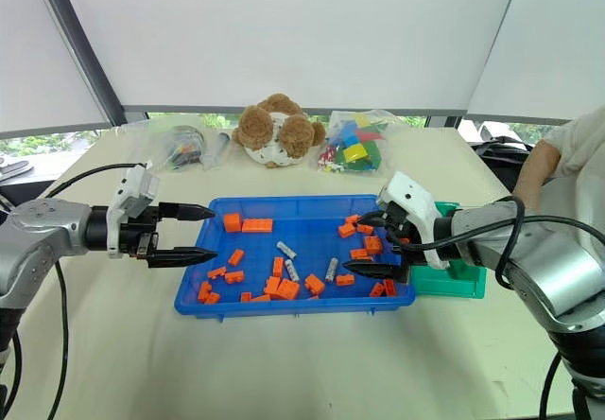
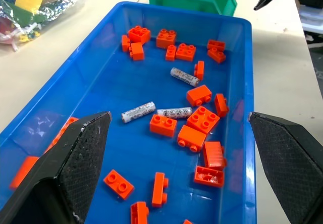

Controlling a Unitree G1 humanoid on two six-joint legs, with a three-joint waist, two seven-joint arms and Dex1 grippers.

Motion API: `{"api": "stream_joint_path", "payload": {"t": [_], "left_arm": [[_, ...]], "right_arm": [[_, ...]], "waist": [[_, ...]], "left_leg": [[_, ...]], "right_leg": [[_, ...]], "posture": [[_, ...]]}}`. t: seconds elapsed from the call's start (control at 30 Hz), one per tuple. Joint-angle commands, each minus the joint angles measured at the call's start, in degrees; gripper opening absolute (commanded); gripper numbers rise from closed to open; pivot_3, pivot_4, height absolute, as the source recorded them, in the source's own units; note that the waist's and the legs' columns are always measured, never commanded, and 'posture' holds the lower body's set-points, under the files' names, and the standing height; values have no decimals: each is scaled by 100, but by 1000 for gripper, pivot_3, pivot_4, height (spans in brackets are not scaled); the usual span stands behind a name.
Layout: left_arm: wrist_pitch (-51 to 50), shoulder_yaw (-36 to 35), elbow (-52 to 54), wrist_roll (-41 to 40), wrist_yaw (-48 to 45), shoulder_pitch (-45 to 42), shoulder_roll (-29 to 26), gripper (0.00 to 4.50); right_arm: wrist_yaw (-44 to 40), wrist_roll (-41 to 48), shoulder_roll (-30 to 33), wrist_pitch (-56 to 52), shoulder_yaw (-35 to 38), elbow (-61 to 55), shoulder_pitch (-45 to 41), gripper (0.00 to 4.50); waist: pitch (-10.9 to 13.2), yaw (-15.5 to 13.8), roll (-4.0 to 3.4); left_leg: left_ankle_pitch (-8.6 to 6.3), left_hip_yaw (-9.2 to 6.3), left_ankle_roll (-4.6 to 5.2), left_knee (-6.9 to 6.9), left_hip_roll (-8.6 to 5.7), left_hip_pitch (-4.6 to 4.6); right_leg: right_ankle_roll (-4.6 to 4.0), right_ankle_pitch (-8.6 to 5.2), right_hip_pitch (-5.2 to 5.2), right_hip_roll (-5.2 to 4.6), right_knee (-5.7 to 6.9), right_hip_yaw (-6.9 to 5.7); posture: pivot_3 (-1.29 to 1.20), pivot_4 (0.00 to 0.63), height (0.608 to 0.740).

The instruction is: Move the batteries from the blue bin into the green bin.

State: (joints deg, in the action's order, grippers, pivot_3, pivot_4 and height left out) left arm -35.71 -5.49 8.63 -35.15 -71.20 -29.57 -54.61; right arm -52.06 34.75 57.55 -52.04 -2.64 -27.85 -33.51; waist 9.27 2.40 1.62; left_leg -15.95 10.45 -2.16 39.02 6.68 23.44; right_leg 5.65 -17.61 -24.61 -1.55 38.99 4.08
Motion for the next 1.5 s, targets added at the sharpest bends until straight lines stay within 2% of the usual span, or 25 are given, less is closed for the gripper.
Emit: {"api": "stream_joint_path", "payload": {"t": [0.03, 0.47, 0.7, 0.9, 1.13, 1.5], "left_arm": [[-6, -213, 222, -94, -8, 12, -106, 4500], [-5, -259, 277, -116, 179, 6, -71, 4500], [63, -217, 219, -77, 197, -51, -31, 4500], [126, -149, 219, -35, 270, -87, 68, 4500], [196, -211, 170, -10, 231, -59, 1, 4500], [144, -307, 406, -68, 399, 147, -4, 4500]], "right_arm": [[-40, -78, -82, 110, -45, -23, -175, 4441], [-152, -437, -415, 278, -415, 307, -483, 4441], [34, -716, -827, 149, -752, 619, -816, 4441], [1048, -1390, -2217, -498, -1565, 1553, -1523, 4441], [1820, -2051, -3535, -639, -2002, 2856, -2064, 4441], [2392, -2823, -4587, -141, -2094, 4505, -2258, 4441]], "waist": [[0, -5, 0], [0, -1, 0], [0, 2, 0], [-1, 28, 2], [-2, 11, 3], [-2, 58, 4]], "left_leg": [[0, 0, 0, 0, 0, 0], [0, 1, 0, 1, 0, 0], [0, 2, 0, 1, 0, 0], [0, 6, -1, 1, 1, 0], [1, 13, -1, 1, 2, 10], [2, 13, -3, -2, 2, 10]], "right_leg": [[0, 0, 0, 0, 0, 0], [0, 0, 0, 0, 0, 0], [0, 0, -1, 0, 1, 0], [0, 0, -8, 2, 10, 1], [0, 0, -20, -1, 14, 0], [1, 1, -21, 0, 17, -2]], "posture": [[0, 150, 733], [0, 150, 733], [0, 150, 733], [0, 150, 733], [0, 150, 733], [0, 150, 733]]}}
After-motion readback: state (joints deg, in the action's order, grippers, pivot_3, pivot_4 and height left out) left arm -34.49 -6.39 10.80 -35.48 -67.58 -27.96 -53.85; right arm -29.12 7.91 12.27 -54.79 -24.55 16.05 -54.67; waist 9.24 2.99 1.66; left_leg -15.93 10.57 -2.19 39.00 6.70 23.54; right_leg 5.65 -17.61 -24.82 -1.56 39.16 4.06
